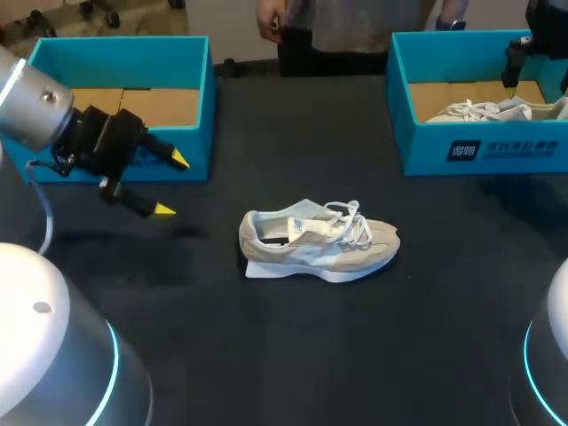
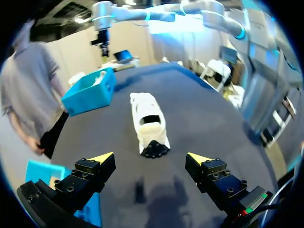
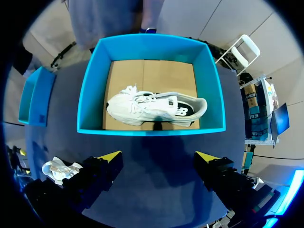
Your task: Take the shoe out of the shoebox, open the shoe tongue, remove and reinsert the insole, then place the shoe into the shoebox
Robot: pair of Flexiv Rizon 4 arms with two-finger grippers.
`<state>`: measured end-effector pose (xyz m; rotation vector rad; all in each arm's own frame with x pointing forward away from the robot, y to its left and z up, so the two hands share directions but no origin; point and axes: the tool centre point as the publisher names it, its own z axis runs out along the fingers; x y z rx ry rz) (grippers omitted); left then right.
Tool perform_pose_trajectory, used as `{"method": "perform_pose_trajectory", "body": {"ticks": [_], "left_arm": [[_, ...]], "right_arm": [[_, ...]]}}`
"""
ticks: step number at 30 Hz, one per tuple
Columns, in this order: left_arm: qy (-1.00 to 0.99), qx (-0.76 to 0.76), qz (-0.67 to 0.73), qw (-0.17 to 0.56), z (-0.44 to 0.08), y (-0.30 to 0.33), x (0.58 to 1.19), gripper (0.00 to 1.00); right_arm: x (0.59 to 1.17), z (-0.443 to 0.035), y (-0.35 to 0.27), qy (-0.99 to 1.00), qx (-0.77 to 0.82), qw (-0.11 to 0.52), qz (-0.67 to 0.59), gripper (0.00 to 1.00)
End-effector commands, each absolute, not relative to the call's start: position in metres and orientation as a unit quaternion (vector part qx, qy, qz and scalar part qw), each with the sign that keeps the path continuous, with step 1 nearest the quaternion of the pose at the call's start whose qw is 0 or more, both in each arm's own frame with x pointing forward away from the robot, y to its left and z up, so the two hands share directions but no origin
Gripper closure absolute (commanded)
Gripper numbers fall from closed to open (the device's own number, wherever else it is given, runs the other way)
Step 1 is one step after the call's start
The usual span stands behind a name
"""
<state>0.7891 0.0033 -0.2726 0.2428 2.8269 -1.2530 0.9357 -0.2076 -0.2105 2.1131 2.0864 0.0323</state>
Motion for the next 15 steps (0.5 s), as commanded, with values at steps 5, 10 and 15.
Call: {"method": "perform_pose_trajectory", "body": {"ticks": [5, 10, 15], "left_arm": [[0.886, -0.057, -0.454, 0.076, -0.2915, 0.0018, 0.7824, 0.00], [0.886, -0.057, -0.454, 0.076, -0.2915, 0.0018, 0.7824, 0.00], [0.886, -0.057, -0.454, 0.076, -0.2915, 0.0018, 0.7824, 0.00]], "right_arm": [[0.9346, -0.2107, -0.2076, 0.700, 0.709, 0.087, 0.012, 0.00], [0.9346, -0.2107, -0.2076, 0.700, 0.709, 0.087, 0.012, 0.00], [0.9346, -0.2107, -0.2076, 0.700, 0.709, 0.087, 0.012, 0.00]]}}
